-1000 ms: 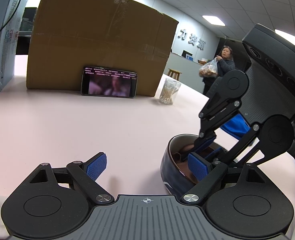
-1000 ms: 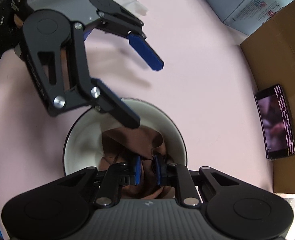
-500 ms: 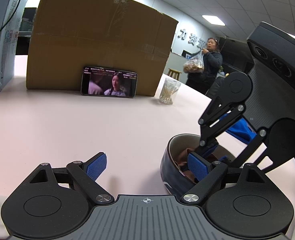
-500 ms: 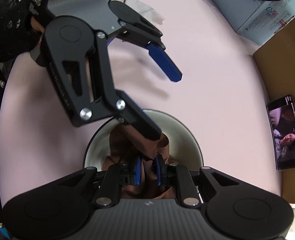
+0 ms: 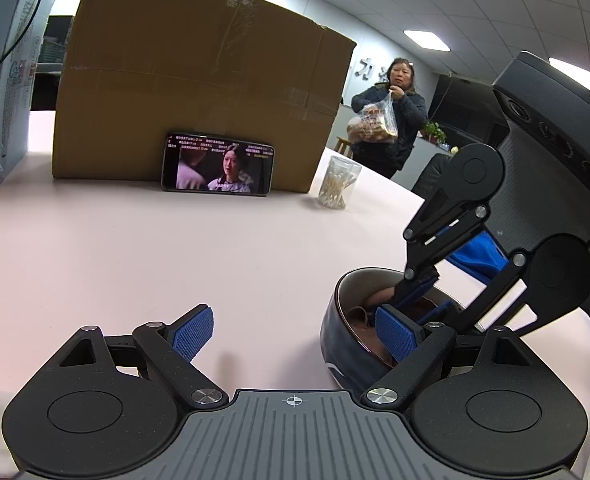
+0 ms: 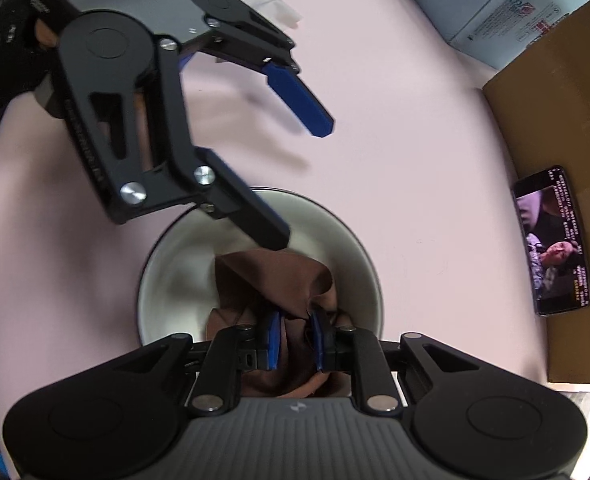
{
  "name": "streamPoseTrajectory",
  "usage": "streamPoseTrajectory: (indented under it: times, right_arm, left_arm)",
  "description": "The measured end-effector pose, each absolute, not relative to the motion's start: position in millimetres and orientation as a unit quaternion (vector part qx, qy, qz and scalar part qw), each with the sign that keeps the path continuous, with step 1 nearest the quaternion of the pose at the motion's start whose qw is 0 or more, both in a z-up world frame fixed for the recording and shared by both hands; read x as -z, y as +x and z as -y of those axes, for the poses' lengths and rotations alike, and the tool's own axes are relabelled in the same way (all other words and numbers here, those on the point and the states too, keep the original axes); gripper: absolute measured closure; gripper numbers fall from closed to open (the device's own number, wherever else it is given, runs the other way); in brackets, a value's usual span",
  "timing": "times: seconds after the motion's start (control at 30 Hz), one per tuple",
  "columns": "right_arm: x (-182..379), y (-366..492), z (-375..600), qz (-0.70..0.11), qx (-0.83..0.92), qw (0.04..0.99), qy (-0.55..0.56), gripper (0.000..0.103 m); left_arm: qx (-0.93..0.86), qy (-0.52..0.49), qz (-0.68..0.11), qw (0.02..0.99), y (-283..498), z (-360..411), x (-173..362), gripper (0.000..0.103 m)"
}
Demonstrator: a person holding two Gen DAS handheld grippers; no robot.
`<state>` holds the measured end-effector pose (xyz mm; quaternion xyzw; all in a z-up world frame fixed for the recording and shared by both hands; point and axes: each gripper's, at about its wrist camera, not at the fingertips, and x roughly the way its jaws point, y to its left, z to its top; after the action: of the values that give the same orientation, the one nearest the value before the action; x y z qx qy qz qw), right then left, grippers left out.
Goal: Clean bowl
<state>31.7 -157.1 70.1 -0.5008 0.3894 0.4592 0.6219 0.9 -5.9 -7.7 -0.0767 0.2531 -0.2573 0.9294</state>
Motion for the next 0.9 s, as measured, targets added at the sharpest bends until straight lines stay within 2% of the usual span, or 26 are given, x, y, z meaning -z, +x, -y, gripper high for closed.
streamPoseTrajectory:
  times: [0.9]
  right_arm:
    - [-69,46,147,-0.397,-0.454,0.624,-0.497,0.082]
  left_arm:
    - [0.258,-0.077,-0.254,0.929,0,5,10,0.013]
